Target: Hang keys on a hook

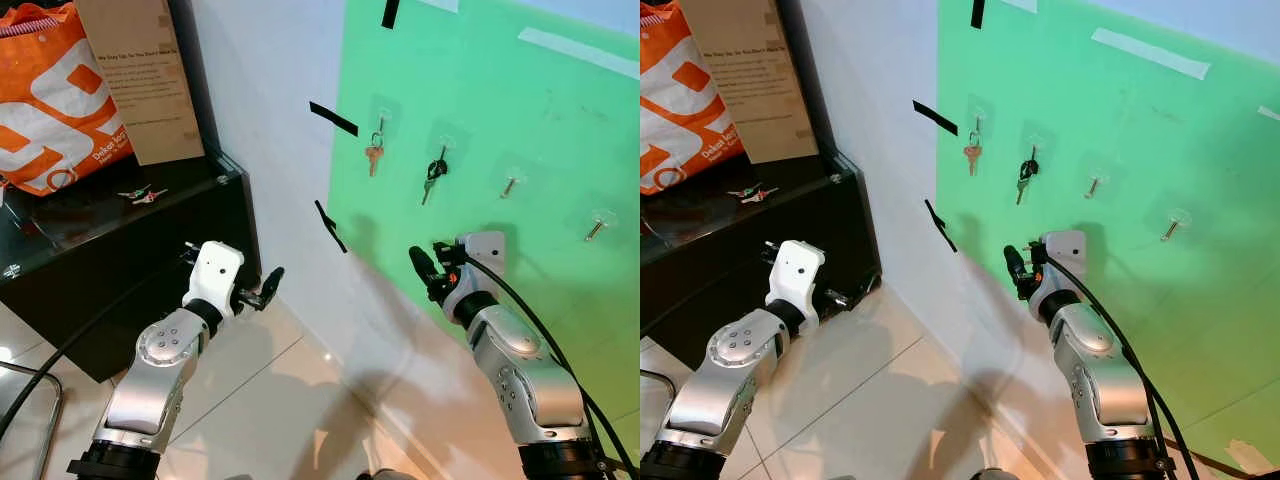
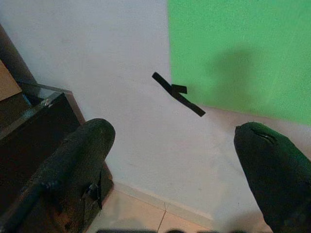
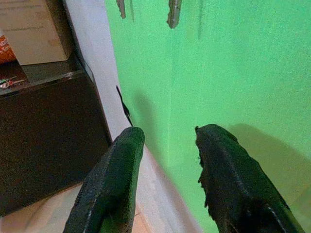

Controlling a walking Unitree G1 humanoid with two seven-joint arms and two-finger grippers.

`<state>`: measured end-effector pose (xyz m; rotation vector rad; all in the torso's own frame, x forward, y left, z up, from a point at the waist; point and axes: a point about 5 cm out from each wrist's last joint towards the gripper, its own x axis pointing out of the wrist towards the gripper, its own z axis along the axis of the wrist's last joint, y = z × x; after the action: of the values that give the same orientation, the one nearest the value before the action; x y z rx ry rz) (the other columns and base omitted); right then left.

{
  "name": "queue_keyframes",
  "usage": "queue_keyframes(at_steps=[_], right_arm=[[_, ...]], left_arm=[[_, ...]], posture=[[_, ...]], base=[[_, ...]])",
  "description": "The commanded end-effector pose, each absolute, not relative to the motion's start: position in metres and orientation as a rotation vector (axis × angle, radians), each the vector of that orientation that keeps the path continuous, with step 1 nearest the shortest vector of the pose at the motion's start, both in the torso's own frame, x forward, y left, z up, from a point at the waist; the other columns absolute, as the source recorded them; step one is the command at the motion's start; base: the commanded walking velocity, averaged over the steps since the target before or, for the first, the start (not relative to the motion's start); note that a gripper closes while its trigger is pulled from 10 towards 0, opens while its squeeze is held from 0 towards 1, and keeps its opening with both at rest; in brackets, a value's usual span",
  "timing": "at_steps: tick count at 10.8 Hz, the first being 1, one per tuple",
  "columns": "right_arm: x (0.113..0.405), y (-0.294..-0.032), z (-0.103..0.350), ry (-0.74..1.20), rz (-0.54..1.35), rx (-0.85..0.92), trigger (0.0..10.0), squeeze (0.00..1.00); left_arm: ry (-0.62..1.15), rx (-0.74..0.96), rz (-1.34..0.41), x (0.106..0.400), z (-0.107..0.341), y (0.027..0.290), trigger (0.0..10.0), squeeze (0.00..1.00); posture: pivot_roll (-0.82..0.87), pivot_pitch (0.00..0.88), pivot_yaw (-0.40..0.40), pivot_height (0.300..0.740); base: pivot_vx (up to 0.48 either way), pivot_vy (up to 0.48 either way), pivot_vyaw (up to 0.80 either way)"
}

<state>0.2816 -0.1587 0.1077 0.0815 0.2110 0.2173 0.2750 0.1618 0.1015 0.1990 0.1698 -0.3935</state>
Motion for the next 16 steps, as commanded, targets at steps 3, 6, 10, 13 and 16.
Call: queue_keyframes(at_steps=[3, 6, 10, 13, 16], right_arm=[[0.282, -0.206, 0.133, 0.152, -0.138, -0.015, 10.0, 0.00], [0.286, -0.205, 0.134, 0.149, -0.128, -0.020, 10.0, 0.00], [0.282, -0.188, 0.129, 0.158, 0.029, 0.007, 10.0, 1.00], [0.277, -0.173, 0.124, 0.138, 0.167, -0.042, 10.0, 1.00], [0.265, -0.172, 0.117, 0.138, 0.207, -0.018, 10.0, 1.00]], left_arm=[[0.171, 0.194, -0.193, 0.321, 0.152, 0.166, 10.0, 0.00], [0.184, 0.204, -0.216, 0.324, 0.147, 0.162, 10.0, 0.00], [0.177, 0.231, -0.224, 0.326, 0.143, 0.159, 10.0, 0.33], [0.148, 0.248, -0.227, 0.319, 0.136, 0.162, 10.0, 1.00], [0.088, 0.245, -0.193, 0.309, 0.137, 0.165, 10.0, 1.00]], posture=[[-0.14, 0.000, 0.093, 0.740], [-0.16, 0.000, 0.107, 0.740], [-0.15, 0.000, 0.098, 0.740], [-0.13, 0.000, 0.077, 0.740], [-0.11, 0.000, 0.062, 0.740]], base=[[0.000, 0.000, 0.00], [0.000, 0.000, 0.00], [0.000, 0.000, 0.00], [0.000, 0.000, 0.27], [0.000, 0.000, 0.80]])
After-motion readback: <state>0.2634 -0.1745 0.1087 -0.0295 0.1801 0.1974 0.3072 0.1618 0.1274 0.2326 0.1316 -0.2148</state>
